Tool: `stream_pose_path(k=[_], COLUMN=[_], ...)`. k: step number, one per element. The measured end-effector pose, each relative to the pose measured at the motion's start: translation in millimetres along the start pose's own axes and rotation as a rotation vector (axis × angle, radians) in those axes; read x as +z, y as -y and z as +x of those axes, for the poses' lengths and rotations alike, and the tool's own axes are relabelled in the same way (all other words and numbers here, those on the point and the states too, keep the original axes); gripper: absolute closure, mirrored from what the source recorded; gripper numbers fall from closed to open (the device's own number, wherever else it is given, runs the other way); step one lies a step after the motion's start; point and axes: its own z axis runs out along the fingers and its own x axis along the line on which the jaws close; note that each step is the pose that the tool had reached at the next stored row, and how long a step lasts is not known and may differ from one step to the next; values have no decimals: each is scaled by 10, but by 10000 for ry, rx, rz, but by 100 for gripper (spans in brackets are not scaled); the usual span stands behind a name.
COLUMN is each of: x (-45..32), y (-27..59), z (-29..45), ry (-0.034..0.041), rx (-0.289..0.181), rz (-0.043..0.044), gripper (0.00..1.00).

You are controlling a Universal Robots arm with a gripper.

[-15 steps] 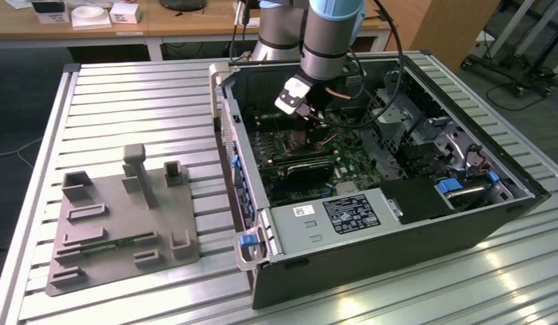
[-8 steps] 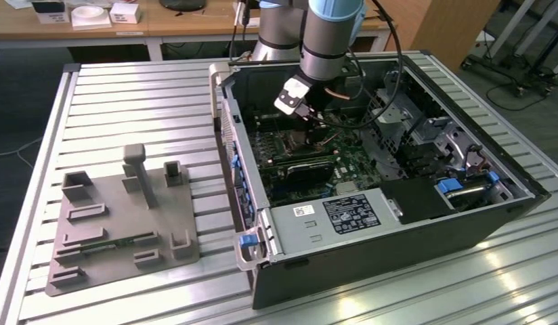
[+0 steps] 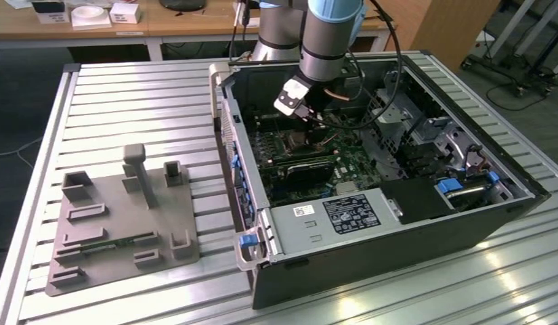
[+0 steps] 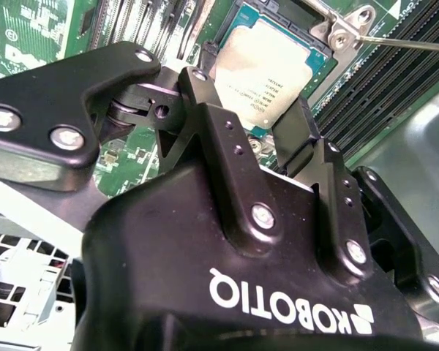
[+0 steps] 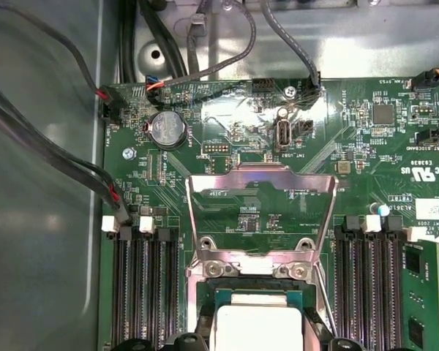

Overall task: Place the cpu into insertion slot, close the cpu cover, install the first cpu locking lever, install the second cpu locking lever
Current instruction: 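Place the cpu into insertion slot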

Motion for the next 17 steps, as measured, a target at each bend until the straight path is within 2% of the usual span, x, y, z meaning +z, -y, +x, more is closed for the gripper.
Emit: stream_pose_path(k=[17], x=[40], y=[3], z=[0], ry=[-7], rx=[-3], rz=[37], gripper=[46])
